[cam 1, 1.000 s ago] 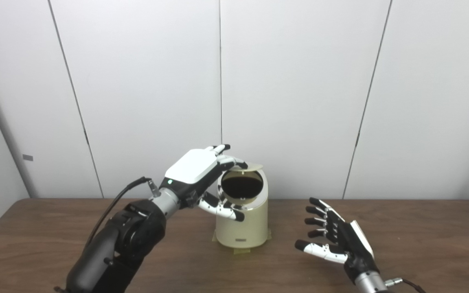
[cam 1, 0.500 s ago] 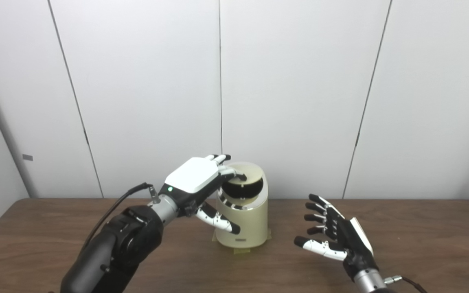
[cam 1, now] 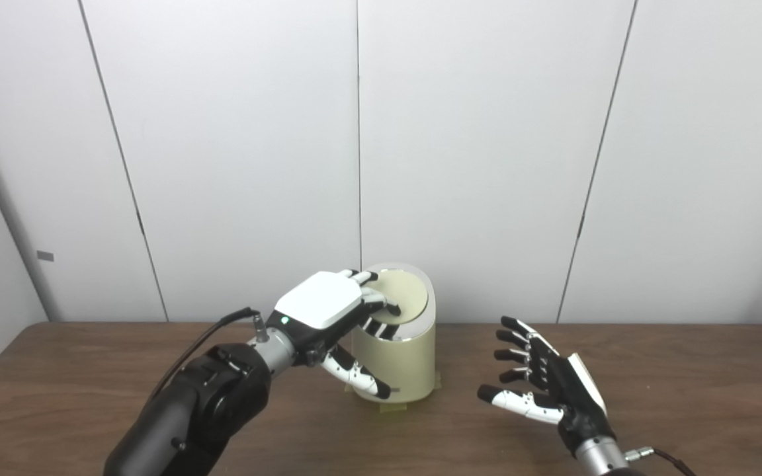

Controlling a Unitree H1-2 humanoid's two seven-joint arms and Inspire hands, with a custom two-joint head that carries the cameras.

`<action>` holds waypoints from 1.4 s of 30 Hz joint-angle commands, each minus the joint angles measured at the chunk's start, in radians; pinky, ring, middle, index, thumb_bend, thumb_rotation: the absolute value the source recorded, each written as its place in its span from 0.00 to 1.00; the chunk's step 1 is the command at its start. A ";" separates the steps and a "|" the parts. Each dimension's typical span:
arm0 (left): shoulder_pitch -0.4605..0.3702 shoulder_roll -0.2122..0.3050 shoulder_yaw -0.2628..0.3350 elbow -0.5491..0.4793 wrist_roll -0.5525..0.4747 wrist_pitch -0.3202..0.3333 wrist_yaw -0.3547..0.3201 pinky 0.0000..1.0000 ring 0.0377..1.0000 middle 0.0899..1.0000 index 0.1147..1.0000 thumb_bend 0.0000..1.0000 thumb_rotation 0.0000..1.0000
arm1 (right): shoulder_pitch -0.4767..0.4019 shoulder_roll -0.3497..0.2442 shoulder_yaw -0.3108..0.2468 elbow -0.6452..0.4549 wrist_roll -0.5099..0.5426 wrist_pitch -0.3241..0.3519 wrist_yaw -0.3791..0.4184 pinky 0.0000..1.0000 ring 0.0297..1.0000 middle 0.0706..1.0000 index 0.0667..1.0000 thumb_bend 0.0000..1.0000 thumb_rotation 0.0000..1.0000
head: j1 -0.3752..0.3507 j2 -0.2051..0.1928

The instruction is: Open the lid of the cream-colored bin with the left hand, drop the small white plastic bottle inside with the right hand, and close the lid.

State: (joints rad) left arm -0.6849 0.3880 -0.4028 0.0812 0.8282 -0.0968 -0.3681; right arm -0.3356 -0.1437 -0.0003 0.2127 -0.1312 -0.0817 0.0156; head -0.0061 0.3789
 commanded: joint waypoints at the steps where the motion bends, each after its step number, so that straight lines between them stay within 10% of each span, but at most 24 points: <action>1: -0.025 0.007 -0.015 0.013 0.032 -0.008 0.008 0.99 0.98 0.82 0.82 0.96 0.50 | -0.031 -0.008 -0.003 -0.030 0.001 -0.007 -0.005 0.59 0.75 0.83 0.86 0.82 0.34 | 0.001 0.000; 10: -0.029 0.019 -0.134 0.074 0.277 -0.043 0.129 1.00 0.96 0.78 0.78 0.97 0.45 | -0.028 -0.007 0.000 -0.034 -0.003 -0.012 -0.003 0.58 0.75 0.83 0.85 0.82 0.35 | 0.001 0.003; 19: -0.024 0.013 -0.133 0.093 0.251 -0.051 0.158 1.00 0.95 0.78 0.78 0.98 0.46 | -0.020 -0.007 -0.005 -0.046 -0.007 -0.005 -0.006 0.57 0.74 0.83 0.85 0.82 0.35 | -0.003 0.009; 23: -0.014 0.009 -0.079 0.038 0.177 -0.022 0.131 1.00 0.97 0.81 0.81 0.91 0.47 | -0.019 -0.010 -0.006 -0.047 -0.004 0.001 -0.002 0.58 0.76 0.84 0.86 0.81 0.35 | -0.003 0.009; 33: 0.050 -0.068 0.171 -0.020 -0.036 -0.082 0.393 0.91 0.90 0.85 0.85 0.74 0.39 | -0.032 -0.012 -0.009 -0.026 0.002 -0.018 -0.003 0.58 0.74 0.83 0.84 0.84 0.37 | 0.003 0.003; 37: 0.085 -0.113 0.253 -0.035 -0.171 -0.069 0.395 0.70 0.84 0.86 0.85 0.70 0.37 | -0.038 -0.015 -0.012 -0.010 0.007 -0.027 -0.004 0.59 0.75 0.83 0.85 0.84 0.36 | 0.002 0.002; 42: 0.169 -0.190 0.366 -0.034 -0.456 -0.052 0.371 0.72 0.85 0.85 0.86 0.71 0.29 | -0.042 -0.011 -0.019 -0.011 0.025 -0.022 -0.003 0.60 0.75 0.83 0.85 0.83 0.33 | 0.005 0.004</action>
State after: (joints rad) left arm -0.5073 0.2083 -0.0611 0.0626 0.4491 -0.1538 -0.0036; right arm -0.3307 -0.1477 -0.0095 0.2211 -0.1200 -0.0737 0.0163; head -0.0015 0.3835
